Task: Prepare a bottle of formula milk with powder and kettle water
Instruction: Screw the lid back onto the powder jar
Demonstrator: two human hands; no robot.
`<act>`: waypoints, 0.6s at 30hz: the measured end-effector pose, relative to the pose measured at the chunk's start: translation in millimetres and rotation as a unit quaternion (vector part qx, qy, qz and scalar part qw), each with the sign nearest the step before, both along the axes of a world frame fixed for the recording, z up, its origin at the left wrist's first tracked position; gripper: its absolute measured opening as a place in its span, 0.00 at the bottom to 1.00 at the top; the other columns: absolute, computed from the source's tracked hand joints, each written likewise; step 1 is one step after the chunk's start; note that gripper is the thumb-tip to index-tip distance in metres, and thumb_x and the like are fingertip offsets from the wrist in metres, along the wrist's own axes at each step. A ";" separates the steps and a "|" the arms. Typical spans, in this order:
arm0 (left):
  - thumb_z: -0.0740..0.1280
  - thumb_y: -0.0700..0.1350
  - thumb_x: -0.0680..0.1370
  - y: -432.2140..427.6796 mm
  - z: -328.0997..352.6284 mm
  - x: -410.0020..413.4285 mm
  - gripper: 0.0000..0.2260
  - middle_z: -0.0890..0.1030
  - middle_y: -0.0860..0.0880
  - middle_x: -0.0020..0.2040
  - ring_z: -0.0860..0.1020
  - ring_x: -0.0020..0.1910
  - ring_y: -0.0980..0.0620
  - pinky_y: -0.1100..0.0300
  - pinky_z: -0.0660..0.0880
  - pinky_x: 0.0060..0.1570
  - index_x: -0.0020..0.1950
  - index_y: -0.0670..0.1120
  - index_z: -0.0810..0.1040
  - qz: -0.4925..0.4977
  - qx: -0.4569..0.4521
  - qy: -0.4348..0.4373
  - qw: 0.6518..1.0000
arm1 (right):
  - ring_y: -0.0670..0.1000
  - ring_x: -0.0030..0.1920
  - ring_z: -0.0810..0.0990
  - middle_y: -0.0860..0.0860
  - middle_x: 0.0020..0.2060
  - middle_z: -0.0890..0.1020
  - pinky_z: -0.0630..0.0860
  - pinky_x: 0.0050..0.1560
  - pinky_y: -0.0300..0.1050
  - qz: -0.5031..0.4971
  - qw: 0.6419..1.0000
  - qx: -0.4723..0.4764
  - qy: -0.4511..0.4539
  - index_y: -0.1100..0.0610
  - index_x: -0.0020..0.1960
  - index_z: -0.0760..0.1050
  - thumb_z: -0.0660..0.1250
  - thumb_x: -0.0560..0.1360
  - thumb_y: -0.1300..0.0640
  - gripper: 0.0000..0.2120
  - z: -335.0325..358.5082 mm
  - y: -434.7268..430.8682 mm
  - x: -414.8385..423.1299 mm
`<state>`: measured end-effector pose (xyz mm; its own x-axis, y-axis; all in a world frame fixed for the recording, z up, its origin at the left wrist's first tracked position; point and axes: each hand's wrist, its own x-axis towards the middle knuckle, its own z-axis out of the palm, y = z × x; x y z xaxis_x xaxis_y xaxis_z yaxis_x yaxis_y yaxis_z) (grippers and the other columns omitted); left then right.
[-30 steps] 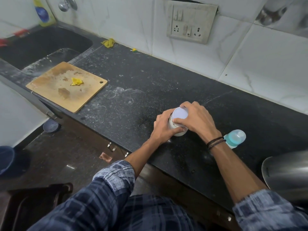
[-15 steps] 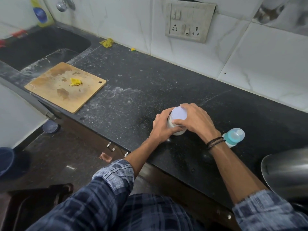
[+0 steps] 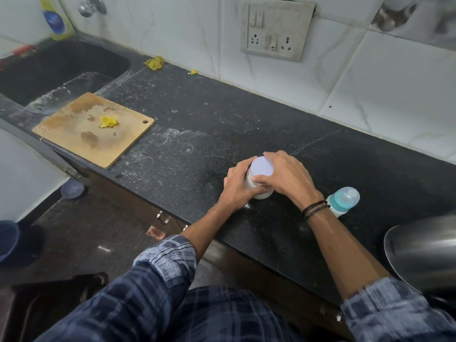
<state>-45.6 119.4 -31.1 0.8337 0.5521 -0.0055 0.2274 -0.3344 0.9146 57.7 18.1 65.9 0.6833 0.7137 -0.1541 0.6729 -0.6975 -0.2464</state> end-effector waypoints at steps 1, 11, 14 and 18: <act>0.72 0.68 0.64 0.2 0.0 0.0 0.40 0.72 0.62 0.69 0.66 0.69 0.54 0.52 0.64 0.68 0.76 0.61 0.68 0.000 0.001 -0.001 1.000 | 0.58 0.66 0.74 0.54 0.68 0.74 0.75 0.59 0.56 -0.004 1.000 0.001 -0.010 0.51 0.77 0.68 0.74 0.72 0.35 0.39 -0.3 0.3 -1.6; 0.72 0.69 0.64 1.0 1.9 0.2 0.40 0.73 0.61 0.69 0.67 0.69 0.53 0.54 0.61 0.65 0.75 0.61 0.70 -0.002 0.009 0.000 1.000 | 0.60 0.63 0.75 0.55 0.65 0.72 0.71 0.48 0.53 -0.017 0.998 -0.033 -0.054 0.52 0.73 0.70 0.67 0.68 0.23 0.44 -1.1 4.5 -0.8; 0.71 0.69 0.64 0.3 2.3 0.0 0.40 0.73 0.60 0.69 0.67 0.68 0.54 0.55 0.61 0.64 0.74 0.60 0.70 0.000 0.004 0.006 1.000 | 0.58 0.65 0.74 0.52 0.68 0.72 0.73 0.51 0.53 0.015 1.000 -0.020 -0.013 0.47 0.76 0.67 0.72 0.72 0.32 0.38 -2.6 4.1 2.6; 0.72 0.68 0.65 0.5 2.5 0.4 0.39 0.74 0.59 0.69 0.67 0.66 0.58 0.56 0.62 0.64 0.75 0.60 0.70 0.002 0.010 -0.004 1.000 | 0.58 0.59 0.78 0.54 0.61 0.75 0.75 0.50 0.52 -0.048 0.998 0.005 -0.042 0.52 0.69 0.71 0.70 0.70 0.27 0.38 -6.3 9.3 -5.9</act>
<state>-45.2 119.9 -28.6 0.8314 0.5555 0.0119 0.2218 -0.3515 0.9095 51.8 27.3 59.6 0.7582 0.6461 -0.0871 0.6221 -0.7570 -0.2000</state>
